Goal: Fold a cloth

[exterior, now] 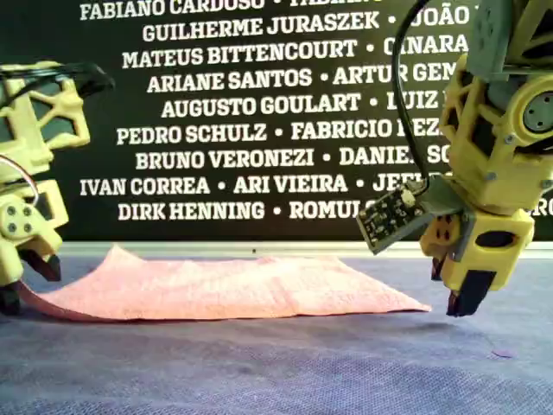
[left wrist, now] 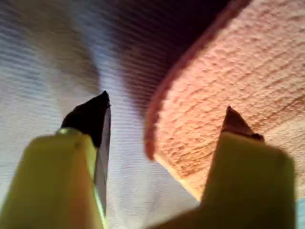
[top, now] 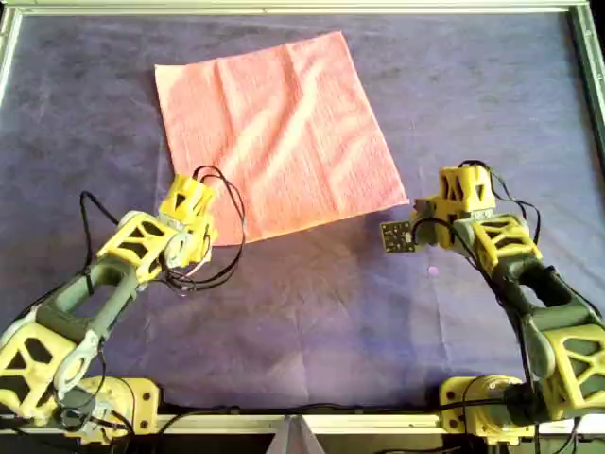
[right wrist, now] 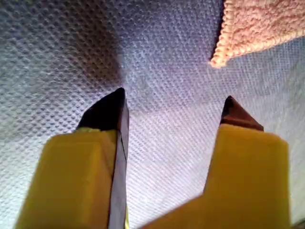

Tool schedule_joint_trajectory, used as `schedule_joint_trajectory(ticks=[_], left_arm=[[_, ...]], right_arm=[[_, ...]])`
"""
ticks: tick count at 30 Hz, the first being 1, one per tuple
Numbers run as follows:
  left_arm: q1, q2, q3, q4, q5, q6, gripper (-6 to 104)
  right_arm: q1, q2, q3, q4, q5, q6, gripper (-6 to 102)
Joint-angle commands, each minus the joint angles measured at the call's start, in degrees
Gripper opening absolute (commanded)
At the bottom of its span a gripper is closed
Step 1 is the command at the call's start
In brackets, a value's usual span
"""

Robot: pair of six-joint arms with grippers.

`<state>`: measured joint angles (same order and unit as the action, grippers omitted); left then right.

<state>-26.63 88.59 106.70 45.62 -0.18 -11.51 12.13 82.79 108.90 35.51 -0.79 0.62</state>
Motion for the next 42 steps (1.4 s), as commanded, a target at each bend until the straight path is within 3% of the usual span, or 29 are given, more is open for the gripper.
schedule_joint_trajectory(ticks=[1, 17, 42], left_arm=[[-0.44, 0.88, -4.39, -1.05, -0.09, 0.44, 83], [-0.35, 0.79, -4.48, -1.05, -0.97, 0.44, 83], [-0.35, -7.03, -9.76, -1.14, -1.05, 0.53, 83]], right_arm=[[0.44, 1.23, -3.69, -2.72, -0.53, -0.26, 79], [2.29, -9.84, -13.01, -2.81, -0.53, 0.88, 79], [5.80, -17.23, -23.47, -2.64, -0.53, 0.88, 78]])
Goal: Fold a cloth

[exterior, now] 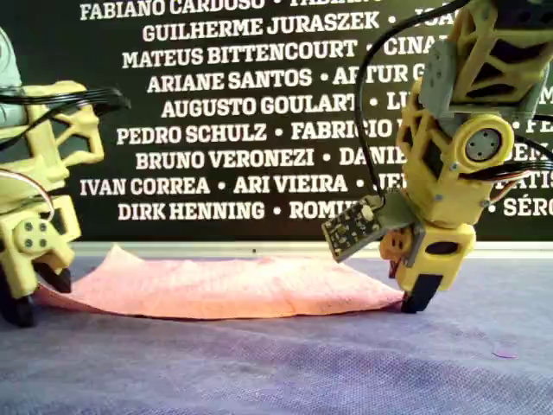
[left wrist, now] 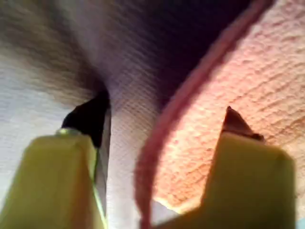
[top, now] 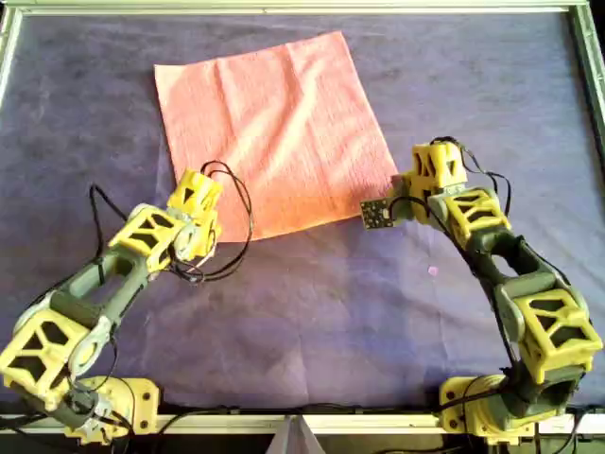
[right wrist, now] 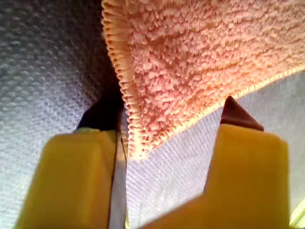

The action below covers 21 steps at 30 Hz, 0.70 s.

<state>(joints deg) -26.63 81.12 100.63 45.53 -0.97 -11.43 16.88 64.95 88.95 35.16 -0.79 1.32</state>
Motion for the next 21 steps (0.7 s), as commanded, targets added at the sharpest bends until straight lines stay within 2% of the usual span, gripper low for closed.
schedule_joint_trajectory(ticks=[1, 21], left_arm=[[-0.35, 0.44, -3.78, -1.05, -0.26, 0.44, 83], [-0.35, 1.41, -4.04, -1.05, -0.35, 0.44, 81]], right_arm=[[1.05, 0.62, -3.52, -2.29, -0.53, 0.18, 78], [1.41, -3.87, -9.23, -1.23, -0.53, -0.09, 78]])
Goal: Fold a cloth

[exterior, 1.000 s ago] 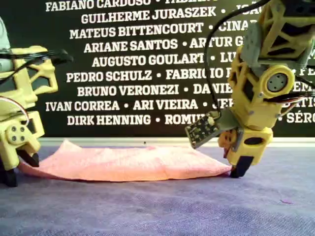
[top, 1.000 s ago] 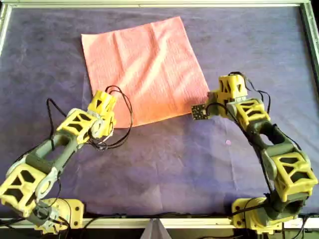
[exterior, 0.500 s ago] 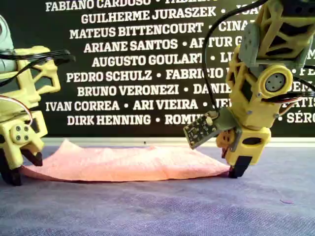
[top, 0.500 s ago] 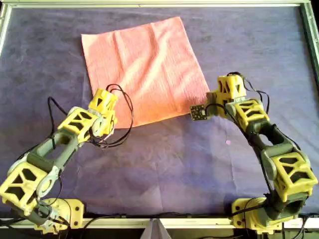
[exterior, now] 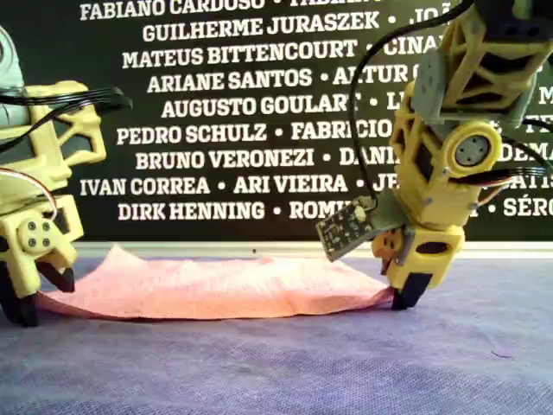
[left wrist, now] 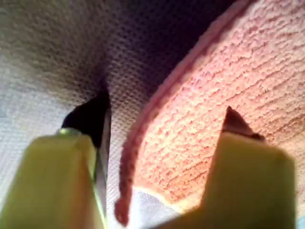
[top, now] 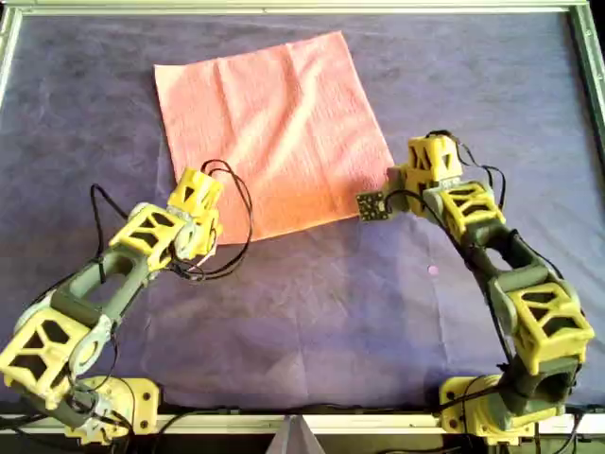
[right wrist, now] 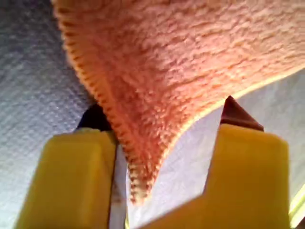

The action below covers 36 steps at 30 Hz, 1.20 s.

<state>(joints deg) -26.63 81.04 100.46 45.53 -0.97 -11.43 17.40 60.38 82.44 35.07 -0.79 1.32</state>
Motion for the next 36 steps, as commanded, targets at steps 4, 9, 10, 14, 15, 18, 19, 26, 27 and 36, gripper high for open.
schedule_joint_trajectory(ticks=[4, 9, 10, 14, 15, 18, 19, 26, 27, 36], left_arm=[[-0.35, 1.58, -4.39, -1.05, -0.35, 0.18, 81], [-0.35, 1.58, -5.27, -0.97, -0.44, 0.35, 81], [-0.35, 1.58, -5.27, -0.97, -0.44, 0.35, 79], [-0.35, 1.58, -5.27, -0.97, -0.44, -0.26, 70], [-0.35, 1.58, -5.27, -0.97, -0.44, -0.35, 67], [-0.35, 1.67, -5.27, -0.97, -0.44, -0.35, 53], [-0.35, 1.67, -5.27, -0.97, -0.44, -0.26, 47], [-0.79, 1.67, -5.27, -1.05, 0.70, -0.35, -5], [-0.88, 1.67, -4.75, -0.97, 0.70, -0.35, -4], [-0.70, 1.67, -4.13, -0.70, 0.62, 0.62, 4]], right_arm=[[2.64, 0.70, -2.46, -1.05, -0.44, -0.88, 76], [2.81, 0.62, -2.64, -1.05, -0.35, -0.88, 61], [2.72, 0.62, -2.72, -1.05, -0.35, -0.79, 56], [2.29, 0.70, -2.90, -1.93, -0.53, 0.00, 35], [2.37, 0.70, -2.90, -2.20, -0.53, 0.00, 29], [2.72, 0.70, -3.08, -2.20, -0.53, 0.09, 14], [2.72, 0.70, -3.08, -2.29, -0.53, 0.09, 10], [2.72, 0.62, -3.08, -2.29, -0.53, 0.00, -2], [2.55, 0.62, -2.99, -2.20, -0.53, 0.00, -2], [1.76, 2.29, -1.41, -1.05, 0.35, 0.09, -1]])
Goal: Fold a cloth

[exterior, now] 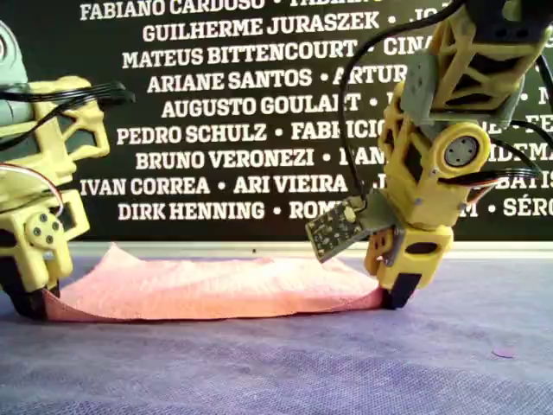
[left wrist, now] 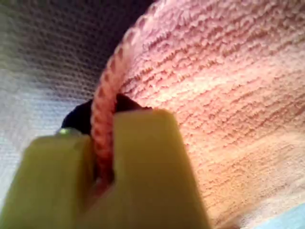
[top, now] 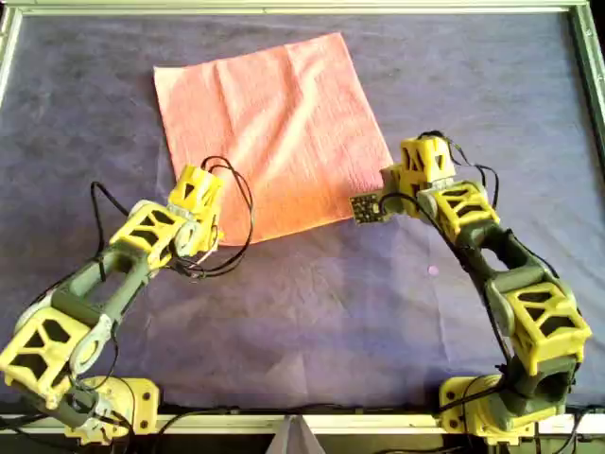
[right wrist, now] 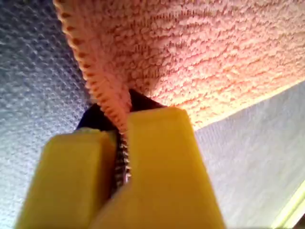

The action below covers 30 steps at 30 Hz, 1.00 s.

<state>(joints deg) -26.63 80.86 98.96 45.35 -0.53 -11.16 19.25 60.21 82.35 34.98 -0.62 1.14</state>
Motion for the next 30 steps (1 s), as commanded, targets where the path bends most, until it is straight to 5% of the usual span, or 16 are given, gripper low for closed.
schedule_joint_trajectory(ticks=[1, 8, 12, 17, 30], left_arm=[[-0.53, 1.93, -3.08, -0.35, 0.18, 0.53, 4], [-0.35, 4.57, -1.58, 0.35, 0.09, 5.89, 4], [-1.23, 7.56, -0.88, 0.35, 0.18, 5.98, 4], [-1.32, 8.96, 2.46, 0.35, 0.26, 5.98, 4], [-0.62, 8.79, 2.46, -0.26, 0.26, 5.89, 4]], right_arm=[[-0.09, 2.55, -1.14, -0.97, 0.26, 0.26, -1], [-0.09, 16.00, 14.41, -1.58, -0.53, 0.35, -1], [0.00, 26.28, 26.72, -2.37, -0.53, 0.62, -1], [-0.18, 36.12, 36.30, -2.37, 0.35, 3.43, -1], [-0.18, 41.40, 38.50, -4.04, 0.44, 3.52, -1]])
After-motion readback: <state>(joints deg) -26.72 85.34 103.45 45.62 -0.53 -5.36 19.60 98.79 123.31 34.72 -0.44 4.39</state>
